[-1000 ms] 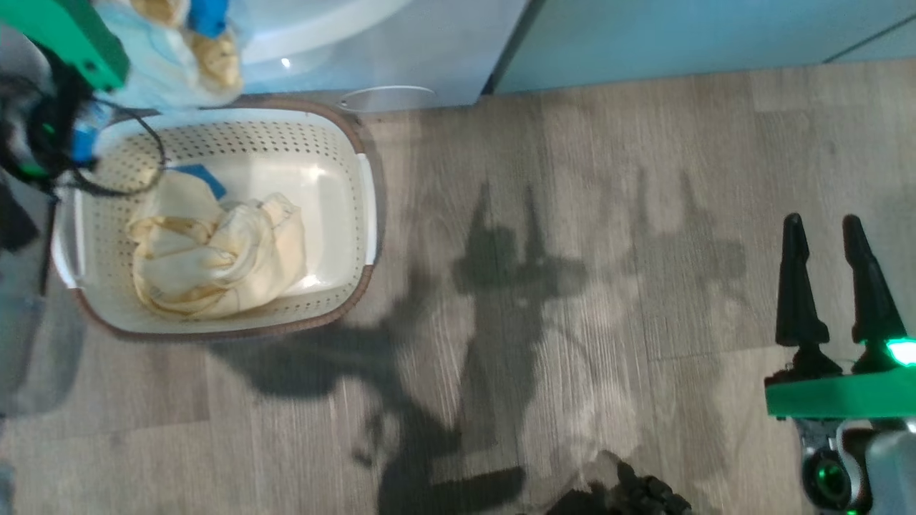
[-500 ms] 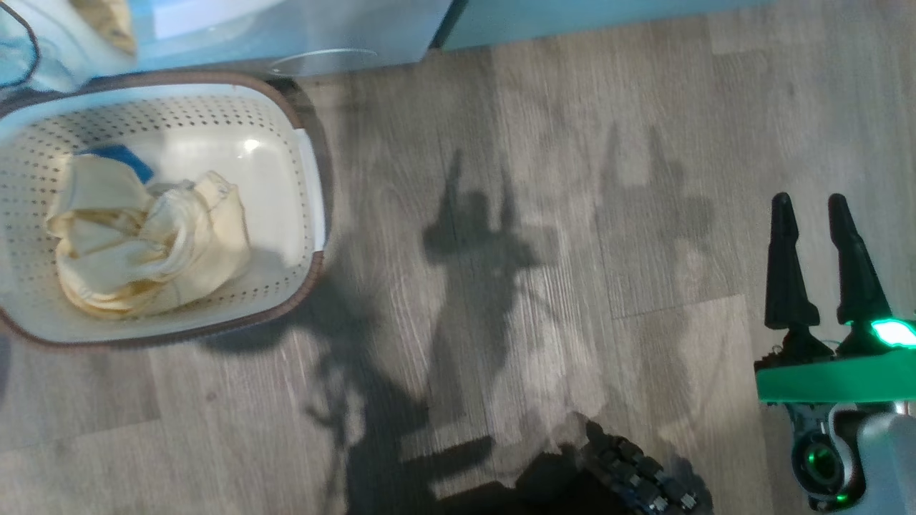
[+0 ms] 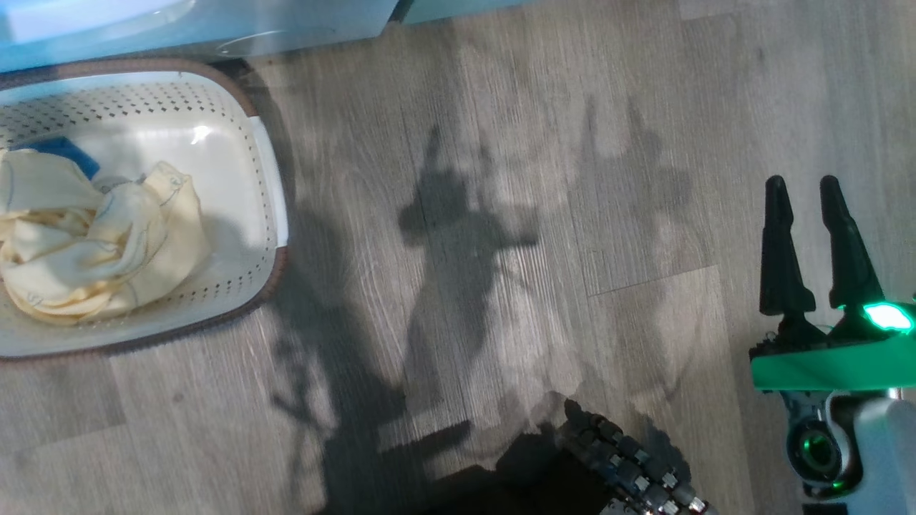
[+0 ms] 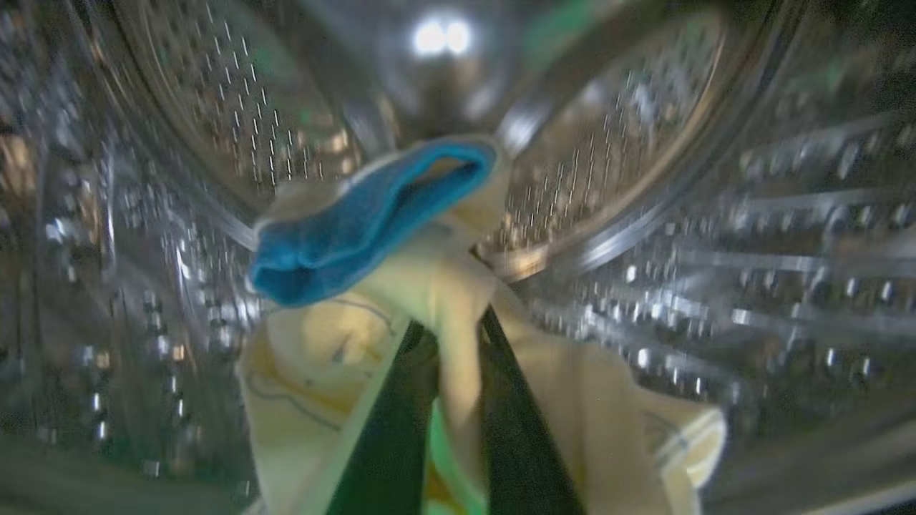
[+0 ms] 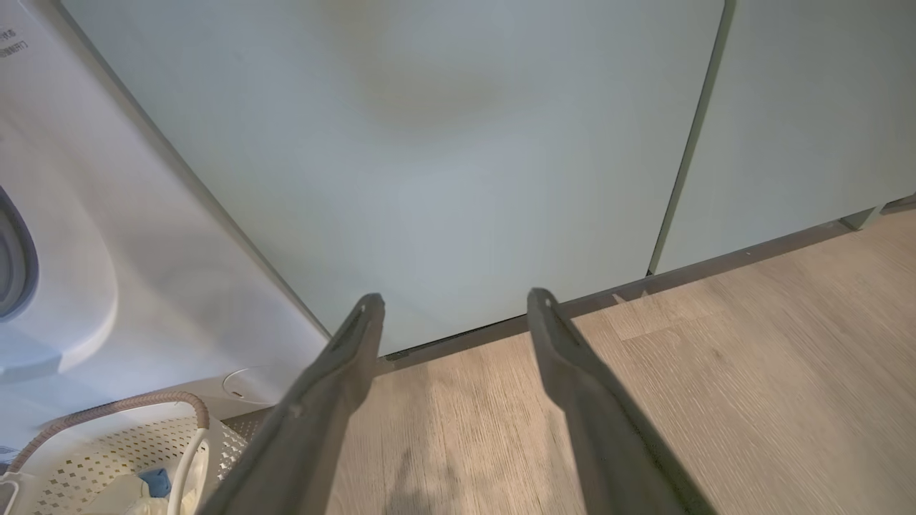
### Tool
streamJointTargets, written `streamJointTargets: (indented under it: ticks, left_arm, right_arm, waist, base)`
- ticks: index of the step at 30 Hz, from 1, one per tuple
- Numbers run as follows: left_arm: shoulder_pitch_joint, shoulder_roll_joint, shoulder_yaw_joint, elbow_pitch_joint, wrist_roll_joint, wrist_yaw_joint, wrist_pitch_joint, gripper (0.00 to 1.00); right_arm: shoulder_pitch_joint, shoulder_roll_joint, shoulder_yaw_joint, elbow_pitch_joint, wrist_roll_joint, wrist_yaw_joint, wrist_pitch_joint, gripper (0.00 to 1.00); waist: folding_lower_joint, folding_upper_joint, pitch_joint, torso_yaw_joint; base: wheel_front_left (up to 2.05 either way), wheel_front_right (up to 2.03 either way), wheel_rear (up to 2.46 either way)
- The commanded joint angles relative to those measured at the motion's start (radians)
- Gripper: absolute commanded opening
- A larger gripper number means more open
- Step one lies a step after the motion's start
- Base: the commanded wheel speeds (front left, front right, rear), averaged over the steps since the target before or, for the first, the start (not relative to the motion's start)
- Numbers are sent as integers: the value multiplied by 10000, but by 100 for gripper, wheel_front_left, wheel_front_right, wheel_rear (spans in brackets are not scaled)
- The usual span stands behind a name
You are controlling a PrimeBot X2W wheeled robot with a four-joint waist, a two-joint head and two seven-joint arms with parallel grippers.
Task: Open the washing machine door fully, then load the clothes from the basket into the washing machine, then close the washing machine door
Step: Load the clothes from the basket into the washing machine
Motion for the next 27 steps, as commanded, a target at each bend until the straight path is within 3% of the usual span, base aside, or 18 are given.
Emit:
streamJointTargets:
  ticks: [1, 14, 21, 22, 23, 24, 27]
  left_arm:
    - [-508, 598, 249, -198, 161, -105, -353, 0]
    - [-1290, 516, -57, 849, 586, -470, -2520, 0]
    - [-1276, 337, -197, 1940, 259, -479, -1259, 0]
    - [-1314, 319, -231, 2010, 244, -477, -1115, 13]
    - [-1351, 305, -260, 2056, 243, -453, -1018, 67]
    - [-1383, 294, -304, 2108, 249, -440, -888, 100]
    - [-1478, 275, -467, 2128, 325, -439, -684, 100]
  right_arm:
    - [73, -133, 187, -235, 73, 44, -94, 100]
    - [-31, -133, 253, -264, 285, 44, -94, 100]
    - [-71, -133, 267, -175, 327, 44, -94, 100]
    - [-84, -133, 274, -160, 334, 44, -94, 100]
    - [-96, -133, 282, -148, 341, 44, -94, 100]
    - [-105, -133, 286, -136, 346, 44, -94, 100]
    - [-133, -133, 286, -121, 362, 44, -94, 100]
  waist:
    - [-1, 0, 28, -54]
    - [-1, 0, 200, -235]
    - [-1, 0, 212, -236]
    - [-1, 0, 217, -238]
    - [-1, 0, 219, -239]
    - [-1, 0, 221, -238]
    - [-1, 0, 233, -231]
  base:
    - [0, 0, 0]
    - [0, 0, 0]
    - [0, 0, 0]
    - [0, 0, 0]
    - [0, 0, 0]
    - [0, 0, 0]
    - [0, 0, 0]
